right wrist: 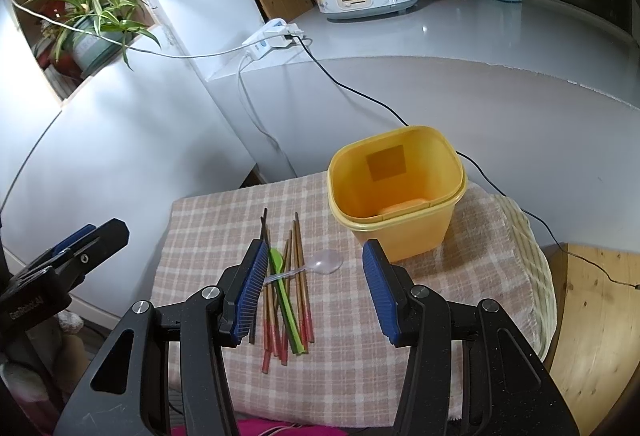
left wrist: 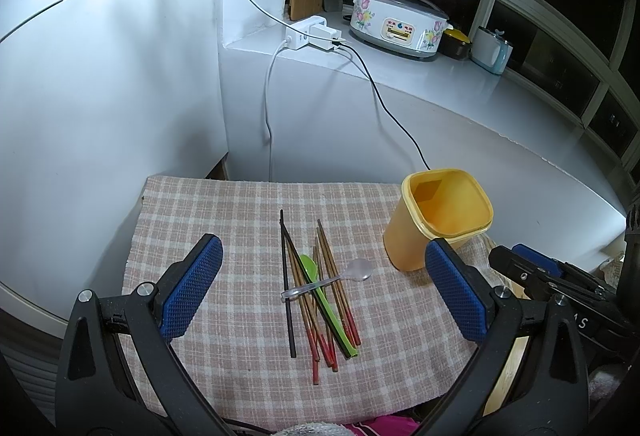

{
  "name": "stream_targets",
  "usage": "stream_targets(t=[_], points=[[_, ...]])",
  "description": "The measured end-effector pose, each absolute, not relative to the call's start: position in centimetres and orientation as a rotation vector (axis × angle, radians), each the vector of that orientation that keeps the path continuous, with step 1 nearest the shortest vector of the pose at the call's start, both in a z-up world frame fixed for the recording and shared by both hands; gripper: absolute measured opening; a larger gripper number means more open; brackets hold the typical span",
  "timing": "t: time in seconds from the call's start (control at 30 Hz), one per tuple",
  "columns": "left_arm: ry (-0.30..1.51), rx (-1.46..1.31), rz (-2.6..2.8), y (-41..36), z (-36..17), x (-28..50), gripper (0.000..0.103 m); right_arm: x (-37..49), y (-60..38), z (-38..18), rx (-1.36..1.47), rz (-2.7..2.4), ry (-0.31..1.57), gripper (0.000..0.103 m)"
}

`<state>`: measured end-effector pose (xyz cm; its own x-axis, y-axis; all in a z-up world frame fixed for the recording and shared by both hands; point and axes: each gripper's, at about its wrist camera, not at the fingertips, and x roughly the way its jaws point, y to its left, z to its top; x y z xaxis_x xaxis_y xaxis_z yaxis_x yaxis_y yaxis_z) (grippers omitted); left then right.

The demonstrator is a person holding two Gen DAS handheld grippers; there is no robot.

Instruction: Organize utensils

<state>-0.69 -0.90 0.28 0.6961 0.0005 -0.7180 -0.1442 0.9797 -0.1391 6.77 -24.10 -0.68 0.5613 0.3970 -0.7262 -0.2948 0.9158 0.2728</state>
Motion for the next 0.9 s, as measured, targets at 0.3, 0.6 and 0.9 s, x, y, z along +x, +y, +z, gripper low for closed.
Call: stream_targets(t=[0.3,0.6,0.9], points=[[0.799,-0.192,0.08,-0.87,0.26,-0.7,0.103,6.73,-23.96,-0.87,0.131,0.414,0.891,0.048],[0.813,-0.184,0.072,-1.24,0.09,-0.54,0.103,6.64,-23.9,-1.05,0.14,0.41,0.903,0.048],[0.824,-0.178,0.063,-0.88,-0.38,-0.44,0.103,6.58,-23.71,-1.11,0.149,0.404,0.907,0.048]])
